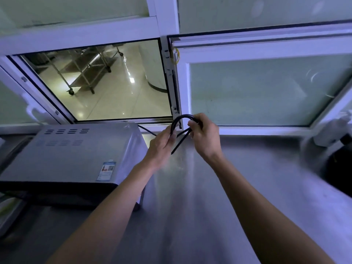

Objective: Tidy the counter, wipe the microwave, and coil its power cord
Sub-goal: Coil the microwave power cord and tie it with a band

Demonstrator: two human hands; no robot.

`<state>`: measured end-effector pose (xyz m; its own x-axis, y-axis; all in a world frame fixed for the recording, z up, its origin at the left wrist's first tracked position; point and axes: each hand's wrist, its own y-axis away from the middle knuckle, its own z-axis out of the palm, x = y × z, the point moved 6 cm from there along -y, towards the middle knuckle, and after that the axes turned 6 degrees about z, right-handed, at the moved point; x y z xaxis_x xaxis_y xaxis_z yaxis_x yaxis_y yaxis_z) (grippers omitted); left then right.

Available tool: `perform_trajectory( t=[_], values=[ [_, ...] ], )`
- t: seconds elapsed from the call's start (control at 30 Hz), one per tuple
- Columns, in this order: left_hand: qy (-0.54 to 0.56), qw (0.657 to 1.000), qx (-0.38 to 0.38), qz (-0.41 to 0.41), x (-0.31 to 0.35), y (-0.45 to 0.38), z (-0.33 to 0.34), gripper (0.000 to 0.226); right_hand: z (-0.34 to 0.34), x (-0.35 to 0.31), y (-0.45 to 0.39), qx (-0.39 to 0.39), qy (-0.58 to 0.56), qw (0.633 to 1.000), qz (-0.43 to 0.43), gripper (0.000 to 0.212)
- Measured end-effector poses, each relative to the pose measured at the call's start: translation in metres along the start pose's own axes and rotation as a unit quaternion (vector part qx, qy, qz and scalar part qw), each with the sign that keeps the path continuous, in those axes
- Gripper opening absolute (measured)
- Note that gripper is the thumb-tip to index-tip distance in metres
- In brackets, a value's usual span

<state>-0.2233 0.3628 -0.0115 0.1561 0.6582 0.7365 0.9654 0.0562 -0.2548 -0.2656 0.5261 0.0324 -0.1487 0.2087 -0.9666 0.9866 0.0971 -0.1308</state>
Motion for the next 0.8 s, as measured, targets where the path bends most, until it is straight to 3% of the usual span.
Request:
perform_trajectory(
  t=[0.2,0.3,0.4,0.57,0.7,0.8],
  values=[
    [-0.061,0.991,-0.041,0.113,-0.007,-0.008,-0.004,0.055,0.032,-0.012,-0.012,0.058,-0.019,0.997,0.049,0.011],
    [-0.100,0.987,-0.043,0.120,-0.023,-0.018,-0.013,0.036,0.046,-0.018,-0.019,0.072,-0.026,0.995,0.063,0.012],
    [-0.055,0.992,-0.062,0.093,-0.037,-0.030,-0.024,0.015,0.054,-0.022,-0.028,0.081,-0.047,0.993,0.065,0.013],
    [0.015,0.990,-0.132,0.035,-0.055,-0.045,-0.031,0.026,0.058,-0.024,-0.043,0.087,-0.042,0.993,0.062,0.014],
    [0.080,0.987,-0.142,0.003,-0.062,-0.051,-0.037,0.026,0.064,-0.025,-0.056,0.047,-0.041,0.996,0.071,0.006],
    [0.118,0.983,-0.138,-0.023,-0.065,-0.059,-0.044,0.026,0.064,-0.037,-0.071,0.034,-0.020,0.997,0.061,0.016]
  ],
)
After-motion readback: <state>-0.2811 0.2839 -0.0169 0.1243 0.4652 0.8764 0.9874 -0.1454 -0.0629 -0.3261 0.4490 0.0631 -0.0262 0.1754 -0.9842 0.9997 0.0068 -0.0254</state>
